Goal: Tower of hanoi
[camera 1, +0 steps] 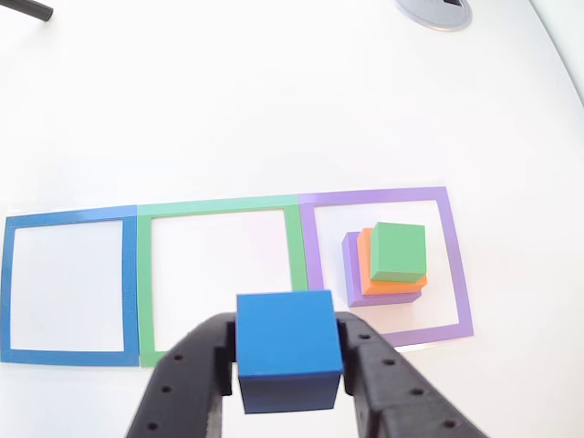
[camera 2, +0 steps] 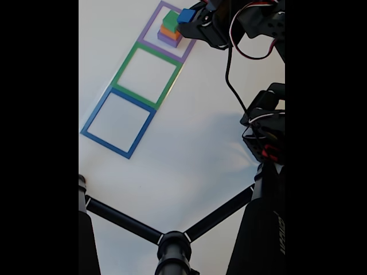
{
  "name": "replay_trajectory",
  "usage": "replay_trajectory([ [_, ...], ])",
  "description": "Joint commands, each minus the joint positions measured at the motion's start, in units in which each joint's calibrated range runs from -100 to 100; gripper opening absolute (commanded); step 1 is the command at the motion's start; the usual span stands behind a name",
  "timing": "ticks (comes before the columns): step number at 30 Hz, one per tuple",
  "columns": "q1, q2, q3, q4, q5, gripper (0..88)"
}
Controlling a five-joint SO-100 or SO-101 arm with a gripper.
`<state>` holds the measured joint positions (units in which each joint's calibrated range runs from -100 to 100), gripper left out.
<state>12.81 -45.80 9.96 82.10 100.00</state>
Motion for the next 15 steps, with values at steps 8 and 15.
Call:
replay_trajectory([
  [8, -2.75, -4.22, 13.31, -13.68, 0.0, 3.2],
  [15, -2.94, -3.33, 42.59, -43.97, 0.0, 3.2],
])
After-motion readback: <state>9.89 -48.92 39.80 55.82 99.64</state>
